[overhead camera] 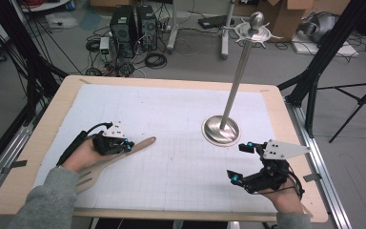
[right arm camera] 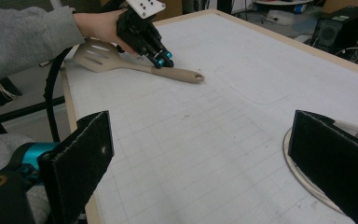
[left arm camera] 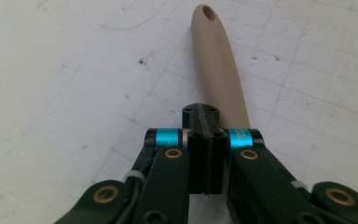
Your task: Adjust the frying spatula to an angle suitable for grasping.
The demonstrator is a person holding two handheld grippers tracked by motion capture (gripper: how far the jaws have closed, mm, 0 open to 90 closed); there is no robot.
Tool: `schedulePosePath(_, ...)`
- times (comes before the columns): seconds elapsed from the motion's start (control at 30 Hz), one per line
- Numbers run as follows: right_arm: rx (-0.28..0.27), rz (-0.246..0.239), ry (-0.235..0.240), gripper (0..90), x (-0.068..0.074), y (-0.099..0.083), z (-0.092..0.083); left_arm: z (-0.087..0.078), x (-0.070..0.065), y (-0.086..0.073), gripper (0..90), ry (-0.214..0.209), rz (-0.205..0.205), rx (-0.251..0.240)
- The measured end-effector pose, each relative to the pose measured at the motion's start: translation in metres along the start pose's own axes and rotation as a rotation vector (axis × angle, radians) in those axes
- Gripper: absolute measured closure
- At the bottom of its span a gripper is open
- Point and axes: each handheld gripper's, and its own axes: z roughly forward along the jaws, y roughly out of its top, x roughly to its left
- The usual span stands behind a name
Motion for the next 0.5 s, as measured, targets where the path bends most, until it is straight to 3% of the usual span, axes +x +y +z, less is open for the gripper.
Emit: schedulePosePath(0.5,0.006,0.000,0.001,5.6,0.0000,-0.0008,0.0012,0.0038,-0.0077,0.0015,90.0,-0.075,0.059,-0.035)
